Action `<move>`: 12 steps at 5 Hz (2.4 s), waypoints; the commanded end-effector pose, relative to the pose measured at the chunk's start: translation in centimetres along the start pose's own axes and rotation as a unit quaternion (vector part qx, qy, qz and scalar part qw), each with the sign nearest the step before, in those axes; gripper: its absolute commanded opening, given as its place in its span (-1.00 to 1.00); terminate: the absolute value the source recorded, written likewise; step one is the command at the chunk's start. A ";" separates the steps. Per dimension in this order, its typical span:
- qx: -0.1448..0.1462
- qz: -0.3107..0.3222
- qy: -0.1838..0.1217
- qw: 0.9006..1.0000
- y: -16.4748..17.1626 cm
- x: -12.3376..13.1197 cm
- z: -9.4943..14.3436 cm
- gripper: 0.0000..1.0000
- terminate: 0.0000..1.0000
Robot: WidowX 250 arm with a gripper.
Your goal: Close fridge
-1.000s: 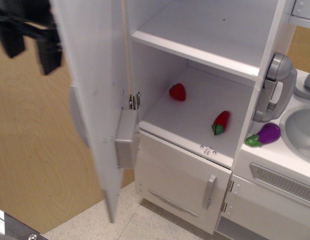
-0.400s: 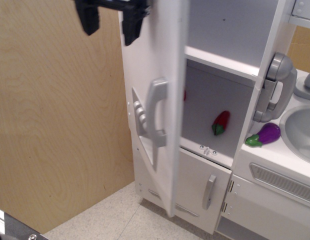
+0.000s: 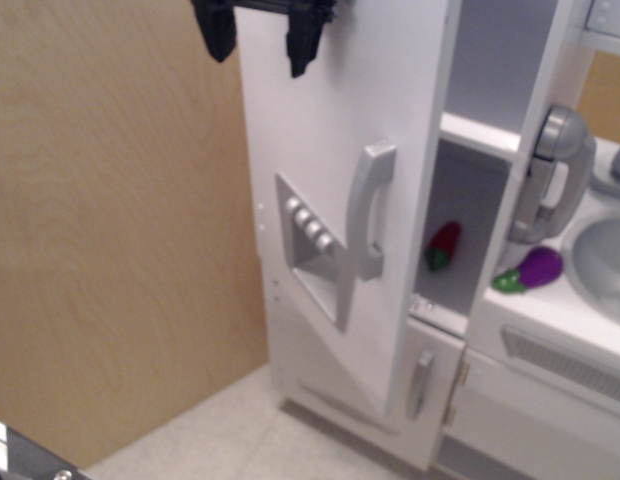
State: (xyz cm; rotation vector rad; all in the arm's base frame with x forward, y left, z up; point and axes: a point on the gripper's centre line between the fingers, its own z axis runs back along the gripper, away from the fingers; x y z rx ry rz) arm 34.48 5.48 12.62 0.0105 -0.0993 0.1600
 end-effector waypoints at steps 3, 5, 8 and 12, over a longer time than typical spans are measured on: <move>-0.010 0.037 -0.081 0.996 -0.6 5.2 2.1 1.00 -1.00; 0.000 0.052 -0.095 0.994 -0.8 6.3 1.7 1.00 -1.00; 0.003 0.062 -0.103 0.993 -0.9 6.6 1.6 1.00 -1.00; 0.004 -0.029 -0.029 0.999 3.1 -4.7 3.7 1.00 1.00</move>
